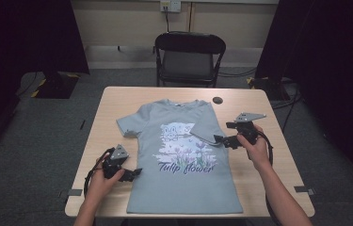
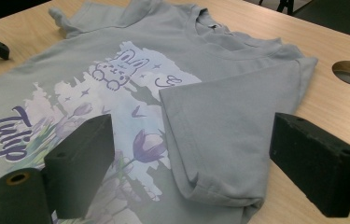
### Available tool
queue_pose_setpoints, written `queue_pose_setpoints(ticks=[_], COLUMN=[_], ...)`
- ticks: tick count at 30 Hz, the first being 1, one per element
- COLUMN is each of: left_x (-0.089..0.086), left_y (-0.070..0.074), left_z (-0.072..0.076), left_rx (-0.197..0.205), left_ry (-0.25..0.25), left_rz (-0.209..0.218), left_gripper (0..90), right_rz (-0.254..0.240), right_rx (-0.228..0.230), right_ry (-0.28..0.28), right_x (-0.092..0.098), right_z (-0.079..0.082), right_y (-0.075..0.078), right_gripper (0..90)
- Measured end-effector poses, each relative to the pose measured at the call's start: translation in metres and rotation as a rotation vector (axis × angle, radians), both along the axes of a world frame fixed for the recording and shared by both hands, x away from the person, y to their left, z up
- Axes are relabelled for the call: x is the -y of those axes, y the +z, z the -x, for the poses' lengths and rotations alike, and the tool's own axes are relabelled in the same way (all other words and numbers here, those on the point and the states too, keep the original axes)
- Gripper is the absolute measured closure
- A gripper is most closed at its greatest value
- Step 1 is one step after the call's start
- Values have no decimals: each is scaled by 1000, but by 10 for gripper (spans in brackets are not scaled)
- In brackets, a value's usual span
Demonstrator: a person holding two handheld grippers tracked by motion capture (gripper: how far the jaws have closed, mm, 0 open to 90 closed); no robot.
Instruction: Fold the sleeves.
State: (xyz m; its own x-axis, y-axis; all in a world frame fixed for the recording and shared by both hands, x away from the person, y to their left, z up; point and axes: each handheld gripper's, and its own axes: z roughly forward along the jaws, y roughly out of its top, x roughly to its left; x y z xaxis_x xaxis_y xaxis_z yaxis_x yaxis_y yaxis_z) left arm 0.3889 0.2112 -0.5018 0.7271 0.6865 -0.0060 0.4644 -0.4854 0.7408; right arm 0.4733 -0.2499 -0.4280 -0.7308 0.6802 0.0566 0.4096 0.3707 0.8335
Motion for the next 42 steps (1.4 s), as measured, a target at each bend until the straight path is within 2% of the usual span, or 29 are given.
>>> queue_pose_setpoints(ticks=[8, 21, 42], left_x=[0, 0, 0], left_y=[0, 0, 0], left_z=[0, 0, 0], left_rx=[0, 0, 0], left_ry=[0, 0, 0], left_rz=[0, 0, 0], left_gripper=[140, 140, 140], right_rz=[8, 16, 35], right_rx=[7, 5, -12], right_ry=[-6, -7, -1], right_x=[6, 18, 36], right_z=[7, 14, 30], right_y=[0, -8, -26], right_gripper=[132, 132, 133])
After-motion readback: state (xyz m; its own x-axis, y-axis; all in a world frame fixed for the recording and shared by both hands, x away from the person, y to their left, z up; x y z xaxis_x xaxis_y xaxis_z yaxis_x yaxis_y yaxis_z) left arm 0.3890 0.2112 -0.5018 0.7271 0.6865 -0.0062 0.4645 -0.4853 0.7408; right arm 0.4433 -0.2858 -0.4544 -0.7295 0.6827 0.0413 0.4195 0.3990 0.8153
